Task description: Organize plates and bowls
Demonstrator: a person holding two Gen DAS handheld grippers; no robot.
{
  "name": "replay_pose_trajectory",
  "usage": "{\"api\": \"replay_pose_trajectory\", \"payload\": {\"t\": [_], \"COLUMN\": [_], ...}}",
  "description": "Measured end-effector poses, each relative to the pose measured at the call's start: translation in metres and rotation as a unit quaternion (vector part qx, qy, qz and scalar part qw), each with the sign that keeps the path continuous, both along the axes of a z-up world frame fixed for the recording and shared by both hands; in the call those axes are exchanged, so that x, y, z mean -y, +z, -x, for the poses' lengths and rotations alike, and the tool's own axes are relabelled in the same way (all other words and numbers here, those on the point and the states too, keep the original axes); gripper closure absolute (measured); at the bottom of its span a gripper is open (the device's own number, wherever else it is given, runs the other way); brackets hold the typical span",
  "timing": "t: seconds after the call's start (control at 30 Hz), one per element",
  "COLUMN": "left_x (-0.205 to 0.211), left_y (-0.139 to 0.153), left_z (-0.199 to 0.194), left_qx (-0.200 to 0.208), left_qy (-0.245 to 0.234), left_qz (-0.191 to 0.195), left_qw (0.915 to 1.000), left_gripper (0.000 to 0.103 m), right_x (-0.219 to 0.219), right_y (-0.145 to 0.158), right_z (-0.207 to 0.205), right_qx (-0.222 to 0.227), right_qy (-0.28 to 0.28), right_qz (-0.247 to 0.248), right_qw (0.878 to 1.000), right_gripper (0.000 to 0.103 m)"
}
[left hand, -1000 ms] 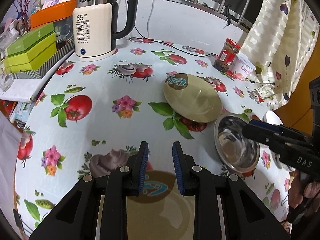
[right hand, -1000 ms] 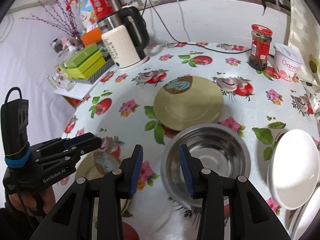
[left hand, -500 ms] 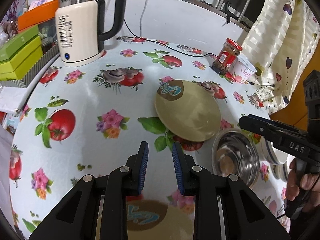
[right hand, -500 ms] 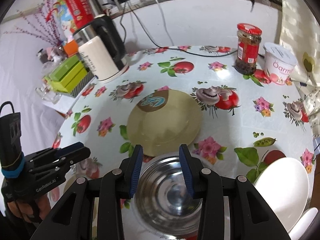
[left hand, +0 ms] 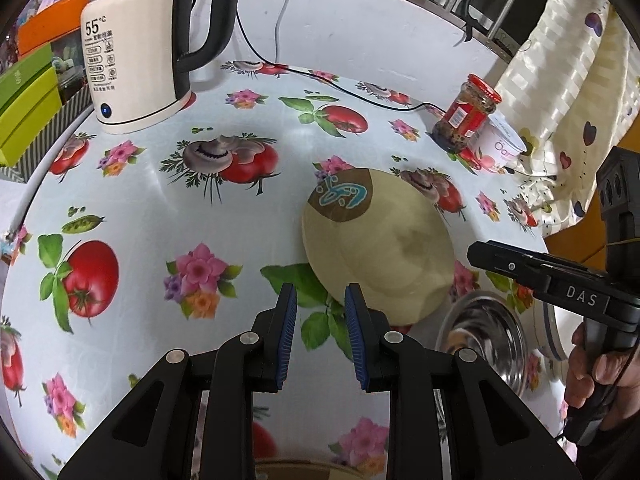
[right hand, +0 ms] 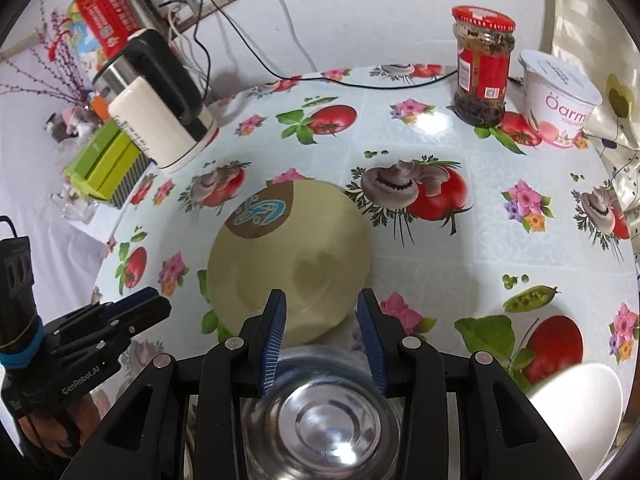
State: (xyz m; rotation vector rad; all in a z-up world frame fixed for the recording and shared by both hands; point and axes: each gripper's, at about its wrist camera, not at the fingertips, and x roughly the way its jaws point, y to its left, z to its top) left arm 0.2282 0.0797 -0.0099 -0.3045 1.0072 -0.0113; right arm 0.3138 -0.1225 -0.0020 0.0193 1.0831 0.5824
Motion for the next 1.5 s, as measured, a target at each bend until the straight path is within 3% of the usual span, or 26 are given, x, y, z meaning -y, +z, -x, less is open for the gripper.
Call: {"api": "replay_pose_trajectory", "payload": {"t": [0.53, 1.5], "left_x": [-0.004, -0.004], "left_y": [-0.025, -0.031], "left_z": [-0.034, -0.042], "left_qx": [-0.028, -0.029], "left_qy": [0.000, -0.004], "left_qz": [0.026, 0.017], "left_qw": [0.9993, 0.9994], "left_gripper": [0.077, 0.082], "right_x": [-0.006, -0.011], "right_y": [-0.031, -0.041], "right_z": [-0.033, -0.046], "right_qx": [-0.051, -0.059], "right_qy": [-0.020, -0.021], "right_qz": [0.010, 0.010], "right_qw": [0.998, 0.998], "right_gripper": [0.081, 0.085]}}
